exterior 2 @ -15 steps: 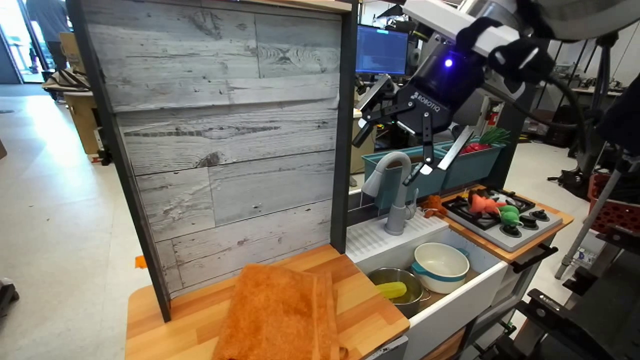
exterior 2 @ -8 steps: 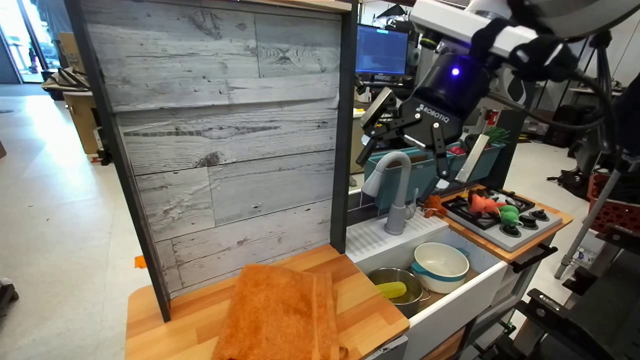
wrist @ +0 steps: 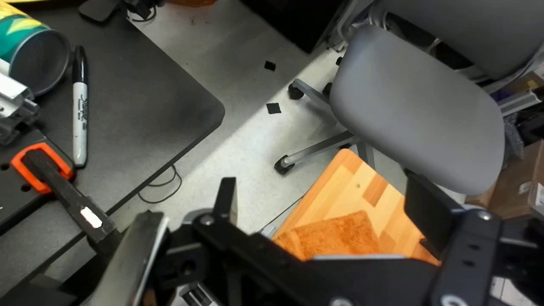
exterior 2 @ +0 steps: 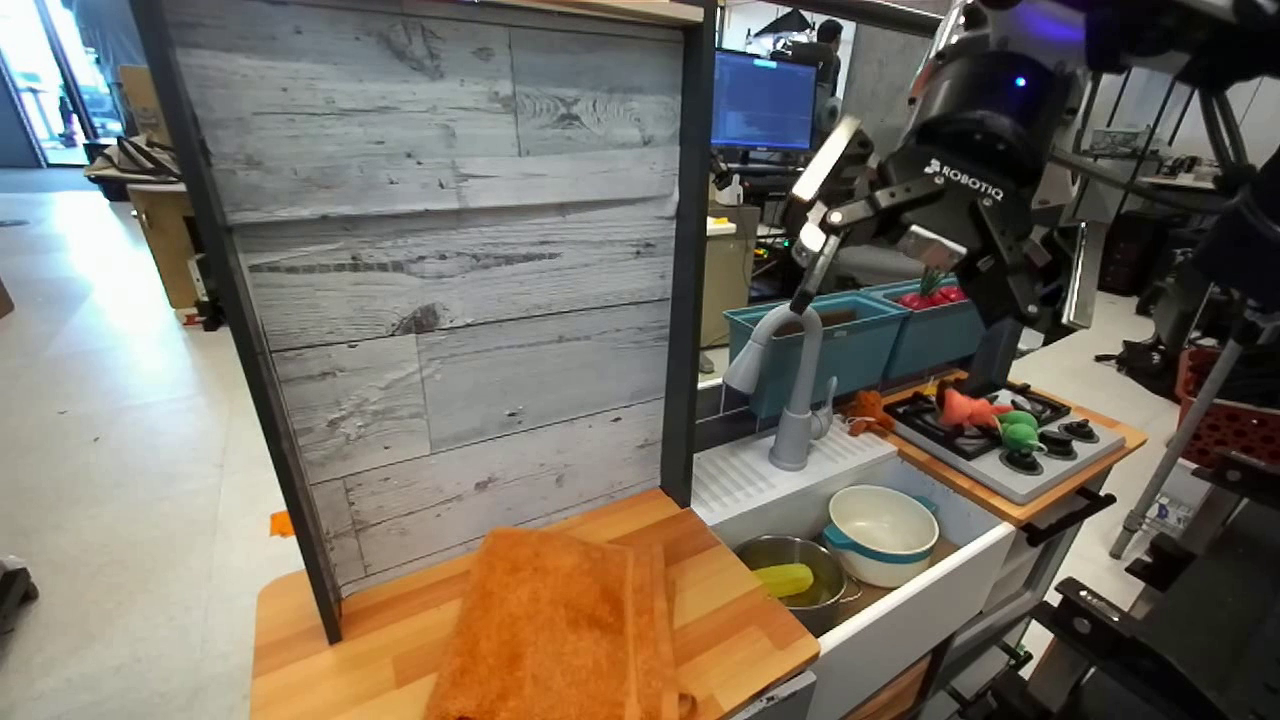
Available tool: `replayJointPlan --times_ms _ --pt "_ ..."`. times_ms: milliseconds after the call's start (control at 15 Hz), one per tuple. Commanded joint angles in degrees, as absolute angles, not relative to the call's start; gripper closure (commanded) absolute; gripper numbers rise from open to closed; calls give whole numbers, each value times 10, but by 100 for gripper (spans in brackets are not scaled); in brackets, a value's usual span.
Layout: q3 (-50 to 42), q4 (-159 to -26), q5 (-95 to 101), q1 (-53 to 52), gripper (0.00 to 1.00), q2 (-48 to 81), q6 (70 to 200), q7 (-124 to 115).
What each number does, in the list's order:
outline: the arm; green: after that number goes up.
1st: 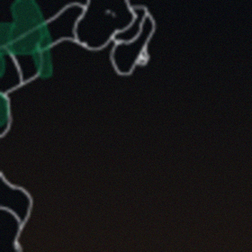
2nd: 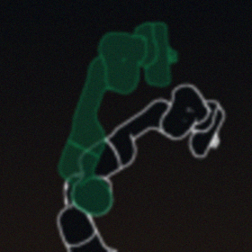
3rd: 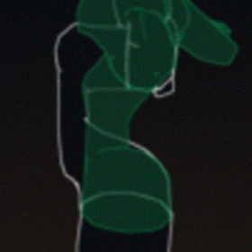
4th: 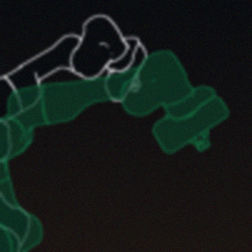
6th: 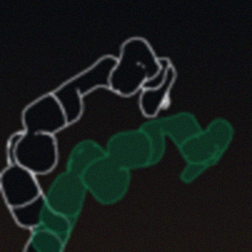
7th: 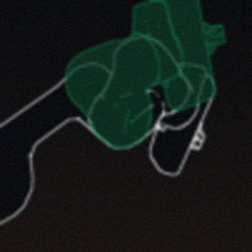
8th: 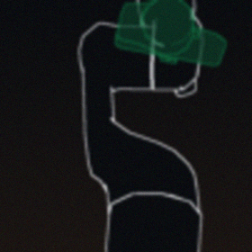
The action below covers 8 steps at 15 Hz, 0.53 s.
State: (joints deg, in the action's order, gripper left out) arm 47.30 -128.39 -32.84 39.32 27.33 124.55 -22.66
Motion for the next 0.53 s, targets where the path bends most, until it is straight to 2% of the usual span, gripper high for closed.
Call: replayJointPlan --times_ms 0,67,133,467 --pt "372 -1275 -395 294 0 227 1212 -177" --pt "370 -1274 -395 290 0 226 1210 -176" --pt "345 -1281 -363 252 0 199 1240 -180" --pt "189 -1258 -292 51 0 160 1221 -216"
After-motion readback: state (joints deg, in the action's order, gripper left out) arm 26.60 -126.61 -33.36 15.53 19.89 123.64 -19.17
